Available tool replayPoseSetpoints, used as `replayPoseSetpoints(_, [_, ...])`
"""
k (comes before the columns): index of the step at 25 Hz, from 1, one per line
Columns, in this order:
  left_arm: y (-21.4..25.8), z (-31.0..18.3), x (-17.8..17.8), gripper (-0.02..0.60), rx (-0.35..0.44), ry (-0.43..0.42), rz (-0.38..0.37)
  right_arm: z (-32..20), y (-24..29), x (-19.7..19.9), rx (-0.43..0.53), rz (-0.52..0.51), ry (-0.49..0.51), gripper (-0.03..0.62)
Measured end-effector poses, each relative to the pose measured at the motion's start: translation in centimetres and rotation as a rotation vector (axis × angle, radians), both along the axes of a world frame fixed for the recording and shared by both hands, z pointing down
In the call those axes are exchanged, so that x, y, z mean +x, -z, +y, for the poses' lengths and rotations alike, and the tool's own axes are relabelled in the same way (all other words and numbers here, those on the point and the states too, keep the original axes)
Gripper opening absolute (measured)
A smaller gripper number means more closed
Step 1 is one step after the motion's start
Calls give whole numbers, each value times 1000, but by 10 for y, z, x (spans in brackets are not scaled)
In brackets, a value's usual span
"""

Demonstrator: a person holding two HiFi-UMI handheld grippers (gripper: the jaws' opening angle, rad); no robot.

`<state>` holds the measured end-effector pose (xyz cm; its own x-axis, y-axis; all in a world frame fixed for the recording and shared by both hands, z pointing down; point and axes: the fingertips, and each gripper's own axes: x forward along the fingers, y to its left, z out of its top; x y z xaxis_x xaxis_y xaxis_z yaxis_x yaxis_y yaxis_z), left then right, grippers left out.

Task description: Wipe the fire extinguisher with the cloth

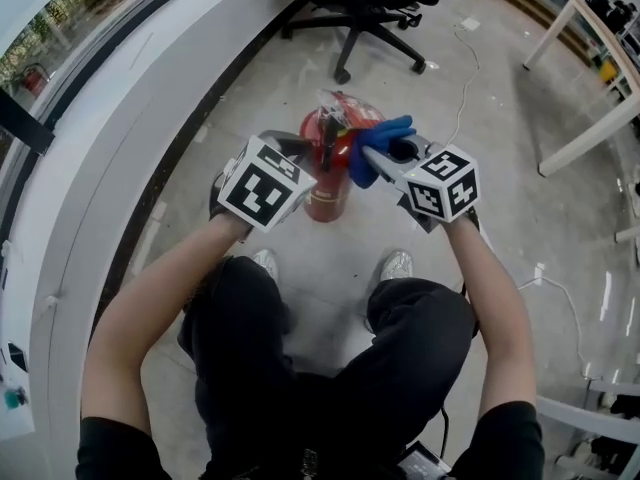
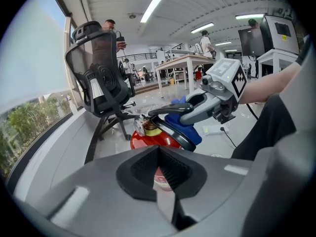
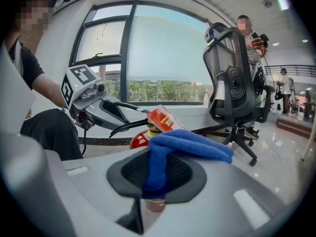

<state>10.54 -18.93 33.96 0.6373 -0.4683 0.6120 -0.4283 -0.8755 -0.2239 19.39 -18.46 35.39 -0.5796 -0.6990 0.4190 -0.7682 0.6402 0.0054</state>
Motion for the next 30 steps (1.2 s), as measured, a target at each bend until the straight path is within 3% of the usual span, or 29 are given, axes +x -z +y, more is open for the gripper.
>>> replayPoseSetpoints(6, [-15,12,-3,5,-56,13,-46,3,-46,22,-105,59,-11,69])
replayPoseSetpoints(12, [-28,28,0,5,-79,3,-93,-3,-84,24,-134,-20,-31,69])
replayPoseSetpoints(16, [-26,33,6,23,-85,1,-39,-9,-91,25,-144,-48,-52,69])
replayPoseSetpoints(18, [-27,40,13,142,-134,-6,-1,-10,-93,26,-150,-42,-66,69])
replayPoseSetpoints(20, [-24,41,22,192,-138,11,42,-10,-94,27,-157,-29,-80,69])
replayPoseSetpoints(23, [-10,28,34,192,-76,70,95,-7,-90,25,-161,-3,-98,69])
replayPoseSetpoints(30, [-6,22,26,156,-61,45,45,-3,-85,19,-169,31,-97,69])
